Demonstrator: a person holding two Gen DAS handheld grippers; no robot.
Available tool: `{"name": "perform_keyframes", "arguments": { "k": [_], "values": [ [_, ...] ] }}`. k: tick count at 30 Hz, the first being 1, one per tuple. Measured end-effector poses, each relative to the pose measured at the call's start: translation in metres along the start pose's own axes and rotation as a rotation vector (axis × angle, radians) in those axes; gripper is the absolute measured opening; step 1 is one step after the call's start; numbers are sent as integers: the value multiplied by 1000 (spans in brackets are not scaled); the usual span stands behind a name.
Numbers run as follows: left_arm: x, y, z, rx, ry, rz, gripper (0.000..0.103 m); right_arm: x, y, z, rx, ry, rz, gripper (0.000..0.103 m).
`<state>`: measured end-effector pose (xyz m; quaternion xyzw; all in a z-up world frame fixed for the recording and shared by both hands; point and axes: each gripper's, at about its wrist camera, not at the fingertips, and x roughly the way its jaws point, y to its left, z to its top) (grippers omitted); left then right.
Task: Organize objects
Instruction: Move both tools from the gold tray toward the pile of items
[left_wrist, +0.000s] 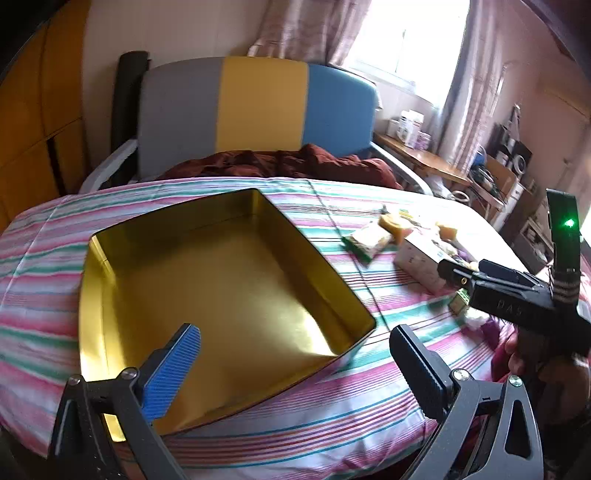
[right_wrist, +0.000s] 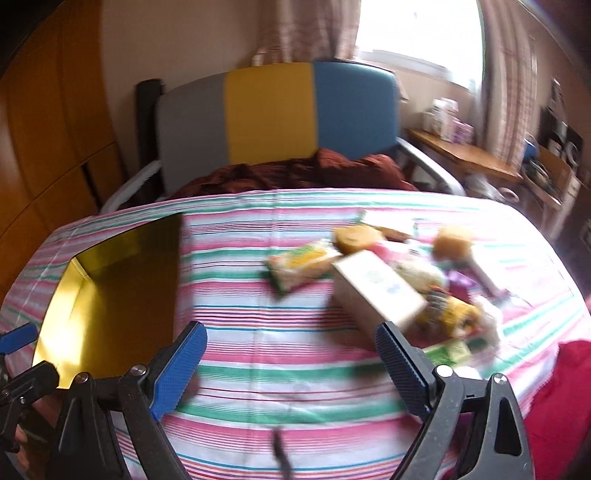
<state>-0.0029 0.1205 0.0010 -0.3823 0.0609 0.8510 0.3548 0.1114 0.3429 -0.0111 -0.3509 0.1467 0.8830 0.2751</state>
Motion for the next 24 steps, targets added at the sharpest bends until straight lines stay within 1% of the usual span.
{"name": "perform_keyframes", "arguments": {
  "k": [3,8,11,15,18,21,24],
  "values": [
    [4,-12,3,27,0,-21,103,-3,-26,0,51,16,-32,95],
    [10,-33,5,96,9,-63,103,-6,-62,-2,131,56,-56,95],
    [14,-44,4,128,7,-87,103,-8,-80,-5,173,76,-69,95],
    [16,-53,1,158,-4,-99,103,-11,-98,-6,193,107,-80,95],
    [17,-55,0,171,1,-113,103,-16,-112,-6,185,125,-95,95],
    [20,-57,-1,170,7,-120,103,-23,-131,-5,213,126,-120,95],
    [27,-61,-2,171,43,-140,103,-30,-151,-6,245,123,-158,95]
  ]
}}
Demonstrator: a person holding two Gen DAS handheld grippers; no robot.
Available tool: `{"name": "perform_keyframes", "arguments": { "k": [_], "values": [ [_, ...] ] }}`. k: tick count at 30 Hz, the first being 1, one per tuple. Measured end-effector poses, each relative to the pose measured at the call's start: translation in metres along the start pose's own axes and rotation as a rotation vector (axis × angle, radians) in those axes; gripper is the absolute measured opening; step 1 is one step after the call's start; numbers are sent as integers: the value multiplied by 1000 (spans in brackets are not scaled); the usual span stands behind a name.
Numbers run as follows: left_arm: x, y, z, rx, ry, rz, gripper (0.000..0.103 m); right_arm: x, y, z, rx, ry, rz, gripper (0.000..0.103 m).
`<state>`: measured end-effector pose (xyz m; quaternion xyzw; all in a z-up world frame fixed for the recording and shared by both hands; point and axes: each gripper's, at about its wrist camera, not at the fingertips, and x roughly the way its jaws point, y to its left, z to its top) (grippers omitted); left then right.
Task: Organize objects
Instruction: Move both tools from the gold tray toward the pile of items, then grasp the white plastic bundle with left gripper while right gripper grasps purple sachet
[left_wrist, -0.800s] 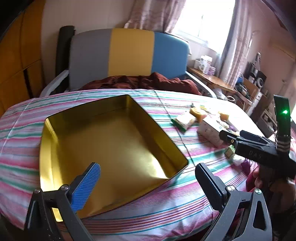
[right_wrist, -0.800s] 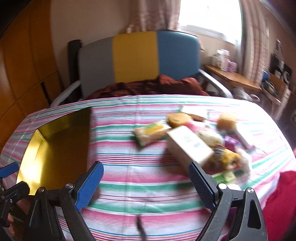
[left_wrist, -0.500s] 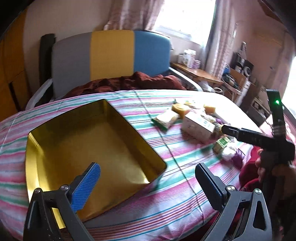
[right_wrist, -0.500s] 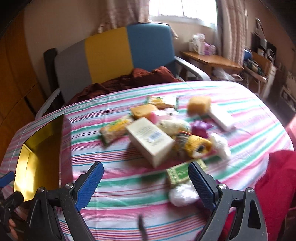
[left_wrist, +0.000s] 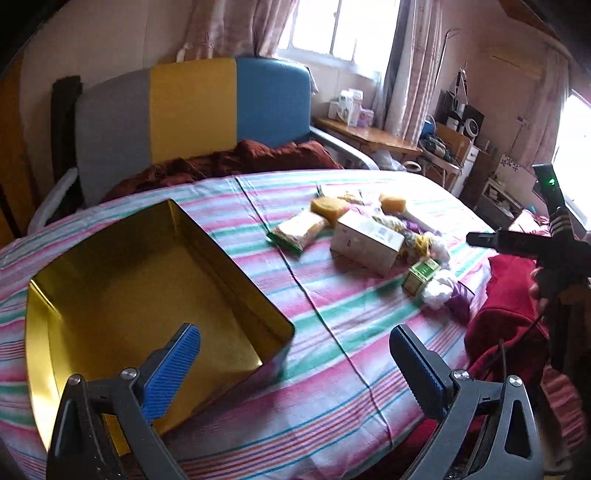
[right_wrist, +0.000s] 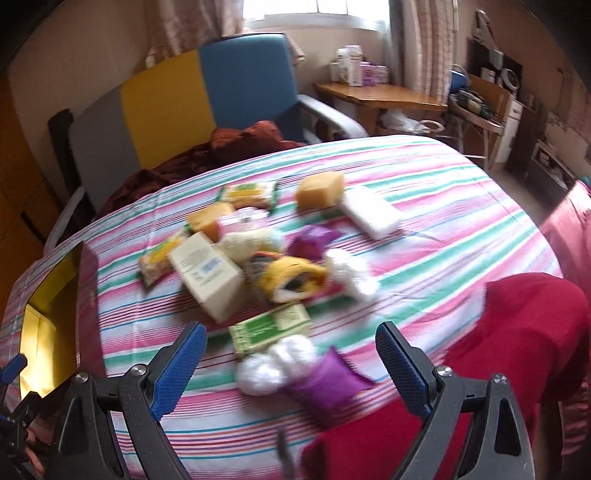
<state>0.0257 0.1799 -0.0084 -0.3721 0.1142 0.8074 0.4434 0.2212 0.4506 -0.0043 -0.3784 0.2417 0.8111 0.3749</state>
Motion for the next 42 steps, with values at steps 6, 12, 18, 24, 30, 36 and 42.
{"name": "perform_keyframes", "arguments": {
  "k": [6,12,18,24,30,36,42],
  "values": [
    [19,-15,5,13,66,-24,103,-2,-33,2,87,-7,-16,95],
    [48,-39,20,30,143,-111,103,-5,-37,2,75,-13,3,95],
    [84,-81,30,92,208,-297,102,-7,-45,2,75,-24,23,95],
    [120,-122,35,128,263,-406,100,-2,-54,4,80,-13,31,95],
    [168,-148,33,104,348,-446,86,3,-64,8,83,-3,33,95],
    [193,-154,32,53,355,-461,73,13,-64,9,50,46,65,95],
    [189,-140,28,72,365,-459,37,28,-55,13,-53,150,128,95]
  ]
}}
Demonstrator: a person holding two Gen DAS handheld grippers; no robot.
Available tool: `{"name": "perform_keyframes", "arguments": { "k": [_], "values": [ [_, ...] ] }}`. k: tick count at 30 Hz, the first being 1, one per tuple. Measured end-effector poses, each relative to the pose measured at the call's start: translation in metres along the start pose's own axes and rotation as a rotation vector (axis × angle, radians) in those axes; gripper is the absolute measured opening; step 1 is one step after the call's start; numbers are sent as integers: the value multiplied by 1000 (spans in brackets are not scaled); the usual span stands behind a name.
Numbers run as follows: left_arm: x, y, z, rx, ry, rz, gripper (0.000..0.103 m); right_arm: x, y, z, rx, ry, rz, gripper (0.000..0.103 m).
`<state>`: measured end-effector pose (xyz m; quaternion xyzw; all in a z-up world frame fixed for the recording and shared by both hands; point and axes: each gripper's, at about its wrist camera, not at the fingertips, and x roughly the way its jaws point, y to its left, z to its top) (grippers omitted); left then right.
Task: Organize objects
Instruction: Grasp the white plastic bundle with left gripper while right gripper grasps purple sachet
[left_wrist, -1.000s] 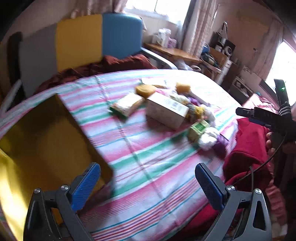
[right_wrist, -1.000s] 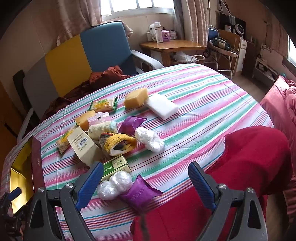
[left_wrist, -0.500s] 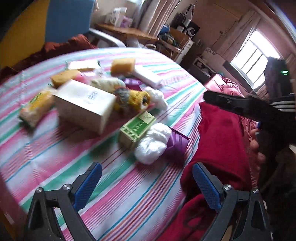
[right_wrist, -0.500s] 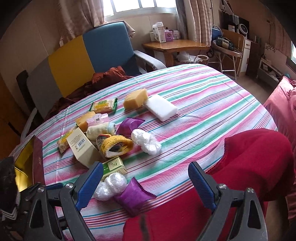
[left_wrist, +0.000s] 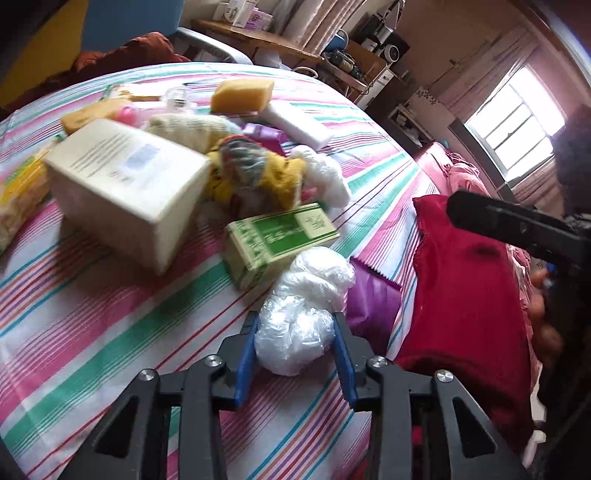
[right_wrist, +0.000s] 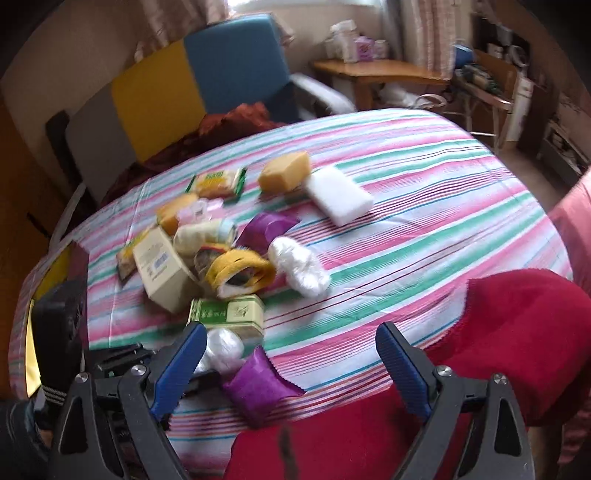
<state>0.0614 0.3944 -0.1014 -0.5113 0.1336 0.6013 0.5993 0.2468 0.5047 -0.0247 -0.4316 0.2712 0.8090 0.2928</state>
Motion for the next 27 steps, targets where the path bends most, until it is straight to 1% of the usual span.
{"name": "perform_keyframes", "arguments": {
  "k": [2,5,6,8,9,11,14,15,16,17,18,19,20,21,23,26,27],
  "values": [
    [-8,6,-8,4,-1,11,36,9,10,1,-80,70,24,96],
    [-24,17,-23,-2,-4,38,36,20,35,-1,-250,183,46,96],
    [-31,22,-29,-13,-7,49,36,25,45,-3,-310,225,33,96],
    [-38,28,-35,-26,-15,69,37,36,60,-7,-395,281,-32,96],
    [-42,32,-40,-36,-19,76,37,43,65,-8,-422,312,-53,96],
    [-49,37,-47,-51,-25,81,37,59,71,-11,-459,402,-77,94],
    [-54,38,-52,-57,-34,90,38,76,81,-16,-513,483,-106,92],
    [-55,39,-53,-57,-37,93,38,81,83,-18,-524,505,-117,90],
    [-56,39,-54,-56,-40,94,38,85,84,-20,-533,519,-130,82],
    [-56,38,-54,-52,-42,97,38,88,85,-23,-547,535,-144,77],
    [-56,37,-55,-45,-46,102,38,91,86,-26,-557,548,-152,65],
    [-55,36,-54,-38,-51,106,38,93,85,-28,-559,553,-155,58],
    [-56,36,-55,-31,-57,112,37,93,85,-30,-556,546,-156,55],
    [-57,35,-56,-27,-65,118,36,91,84,-31,-552,536,-155,53],
    [-60,35,-56,-30,-72,117,35,79,85,-32,-536,495,-156,52],
    [-72,35,-56,-29,-102,110,35,51,89,-30,-515,409,-147,51],
    [-80,34,-56,-30,-119,105,35,39,92,-29,-507,370,-128,51]
  ]
}}
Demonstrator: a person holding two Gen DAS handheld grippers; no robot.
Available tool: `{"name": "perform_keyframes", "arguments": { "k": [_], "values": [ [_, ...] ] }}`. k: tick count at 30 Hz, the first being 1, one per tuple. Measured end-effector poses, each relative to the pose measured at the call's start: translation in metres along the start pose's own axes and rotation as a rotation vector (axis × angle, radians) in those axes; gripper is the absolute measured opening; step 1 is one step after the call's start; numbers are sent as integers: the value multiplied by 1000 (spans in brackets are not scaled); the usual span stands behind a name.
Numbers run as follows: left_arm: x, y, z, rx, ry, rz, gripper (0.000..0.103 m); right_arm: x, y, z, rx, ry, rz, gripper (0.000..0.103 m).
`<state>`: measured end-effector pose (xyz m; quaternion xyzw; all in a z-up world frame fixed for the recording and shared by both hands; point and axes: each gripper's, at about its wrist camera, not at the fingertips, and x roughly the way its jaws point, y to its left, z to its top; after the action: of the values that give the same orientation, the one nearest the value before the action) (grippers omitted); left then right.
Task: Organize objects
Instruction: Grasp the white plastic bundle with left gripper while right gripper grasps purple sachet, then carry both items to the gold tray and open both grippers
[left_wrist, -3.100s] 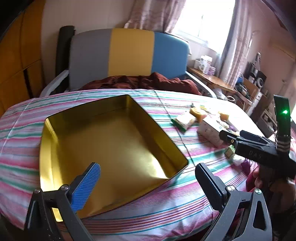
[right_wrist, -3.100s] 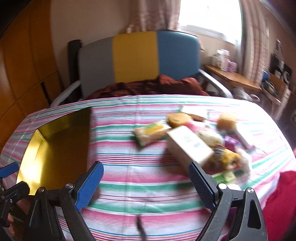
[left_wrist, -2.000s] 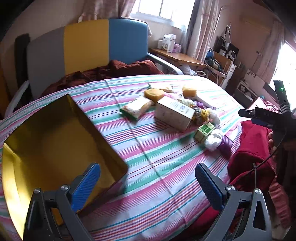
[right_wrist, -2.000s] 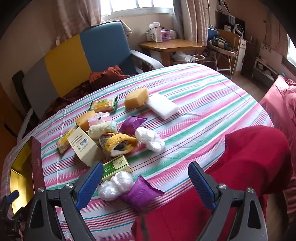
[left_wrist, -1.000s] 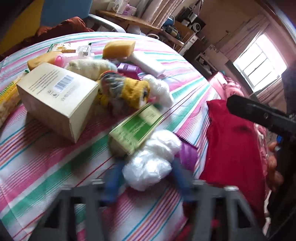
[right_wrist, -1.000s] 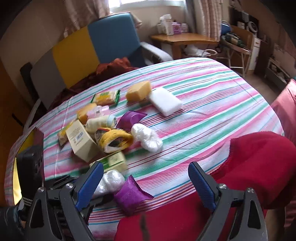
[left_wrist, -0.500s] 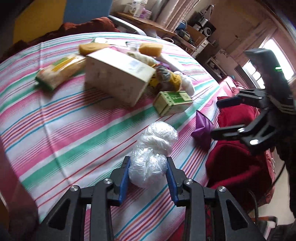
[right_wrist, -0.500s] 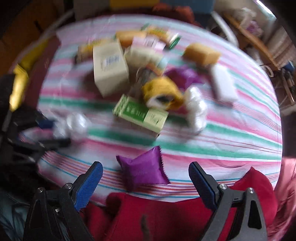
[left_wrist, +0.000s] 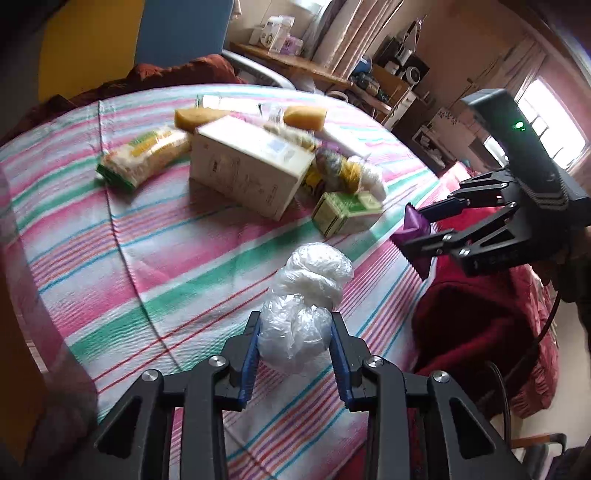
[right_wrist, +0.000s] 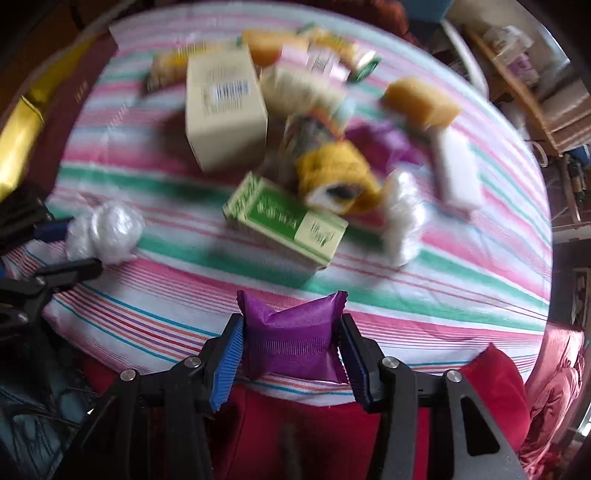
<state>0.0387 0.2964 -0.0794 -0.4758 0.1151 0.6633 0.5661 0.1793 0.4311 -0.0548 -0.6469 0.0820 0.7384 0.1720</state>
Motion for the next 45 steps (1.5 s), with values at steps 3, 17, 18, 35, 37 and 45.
{"name": "perform_keyframes", "arguments": {
  "k": [3,17,18,35,37,45],
  "values": [
    [-25,-1,2,-7,-67,3,35,-33,15,1,5,-124,44,51],
    [-197,114,-60,-353,-410,399,60,-81,202,127,-156,-435,421,56],
    [-205,125,-70,-394,-421,437,68,-78,219,131,-176,-433,410,56],
    [-240,156,-135,-518,-444,607,85,-70,271,99,-234,-592,151,57],
    [-242,147,-131,-472,-458,628,87,-62,268,96,-211,-540,157,57],
    [-238,127,-116,-389,-432,689,94,-47,253,77,-143,-499,233,57]
  ]
}}
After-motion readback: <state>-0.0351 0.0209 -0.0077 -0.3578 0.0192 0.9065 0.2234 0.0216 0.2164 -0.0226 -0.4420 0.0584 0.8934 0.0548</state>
